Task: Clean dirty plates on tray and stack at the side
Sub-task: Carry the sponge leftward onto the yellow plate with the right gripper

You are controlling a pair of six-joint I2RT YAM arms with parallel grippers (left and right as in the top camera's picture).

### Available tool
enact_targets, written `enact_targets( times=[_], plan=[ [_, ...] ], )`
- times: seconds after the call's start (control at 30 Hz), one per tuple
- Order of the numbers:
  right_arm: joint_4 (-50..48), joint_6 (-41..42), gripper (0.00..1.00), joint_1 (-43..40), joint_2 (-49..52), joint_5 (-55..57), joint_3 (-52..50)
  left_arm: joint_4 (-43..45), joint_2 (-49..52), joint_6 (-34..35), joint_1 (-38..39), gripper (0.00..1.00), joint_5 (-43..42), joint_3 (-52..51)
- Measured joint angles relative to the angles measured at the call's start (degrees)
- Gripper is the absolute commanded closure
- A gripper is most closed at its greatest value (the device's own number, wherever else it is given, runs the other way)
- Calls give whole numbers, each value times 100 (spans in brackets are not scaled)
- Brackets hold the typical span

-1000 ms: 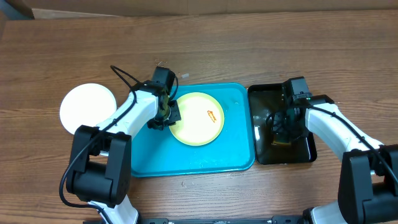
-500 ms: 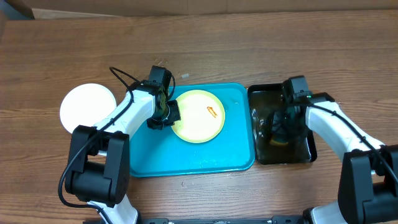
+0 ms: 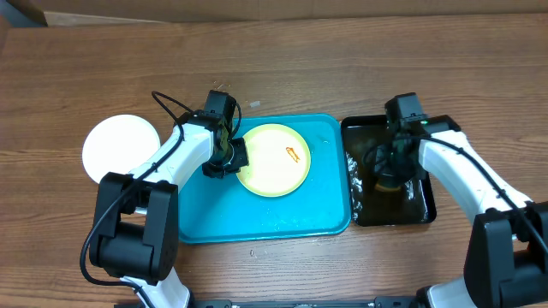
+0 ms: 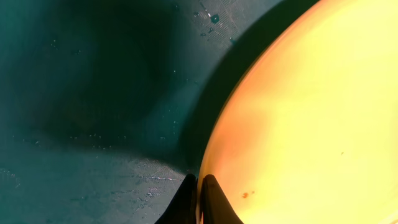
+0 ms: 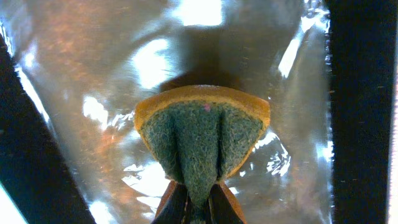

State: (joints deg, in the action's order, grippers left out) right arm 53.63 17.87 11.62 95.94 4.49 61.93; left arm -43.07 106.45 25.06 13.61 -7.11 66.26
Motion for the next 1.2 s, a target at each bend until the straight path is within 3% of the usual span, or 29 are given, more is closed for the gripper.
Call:
enact_targets(
  times=[0.3,0.53,0.97,1.2],
  plan=[
    [-35,369,96,1001,0,1056,42,0,0,0,0,96,-2,0],
    [516,442,96,1091,0,1515,442,-17,0,-2,0,96,-151,2],
    [1344,234,96,675,0,466,1366,-39,0,2,0,96,-533,2],
    [892,46,96,730,0,-400,1753,13,0,46,0,96,-540,0]
  ],
)
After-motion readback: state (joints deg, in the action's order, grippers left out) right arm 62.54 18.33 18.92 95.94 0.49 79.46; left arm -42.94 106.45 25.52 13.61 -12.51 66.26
